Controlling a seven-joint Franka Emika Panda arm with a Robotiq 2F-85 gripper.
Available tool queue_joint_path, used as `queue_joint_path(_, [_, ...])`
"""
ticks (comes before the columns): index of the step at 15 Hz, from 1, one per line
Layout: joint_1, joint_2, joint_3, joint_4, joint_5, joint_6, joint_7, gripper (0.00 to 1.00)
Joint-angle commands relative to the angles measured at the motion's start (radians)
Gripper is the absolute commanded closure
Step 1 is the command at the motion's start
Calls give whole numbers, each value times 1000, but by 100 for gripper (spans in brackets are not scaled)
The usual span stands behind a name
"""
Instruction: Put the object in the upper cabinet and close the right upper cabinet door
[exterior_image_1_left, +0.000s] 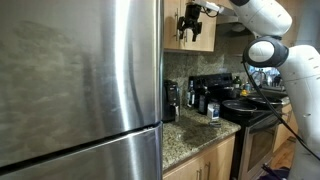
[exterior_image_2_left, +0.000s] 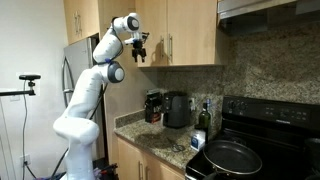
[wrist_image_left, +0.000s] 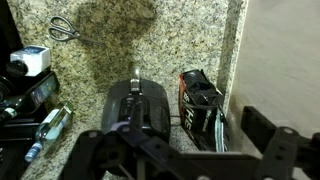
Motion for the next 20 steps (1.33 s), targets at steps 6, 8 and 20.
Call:
queue_joint_path(6, [-113, 164, 50, 30, 171, -92, -8, 0])
queue_joint_path(8, [-138, 178, 73, 13, 232, -135, -10, 0])
queue_joint_path(20, [-28, 232, 21, 13, 105, -131, -13, 0])
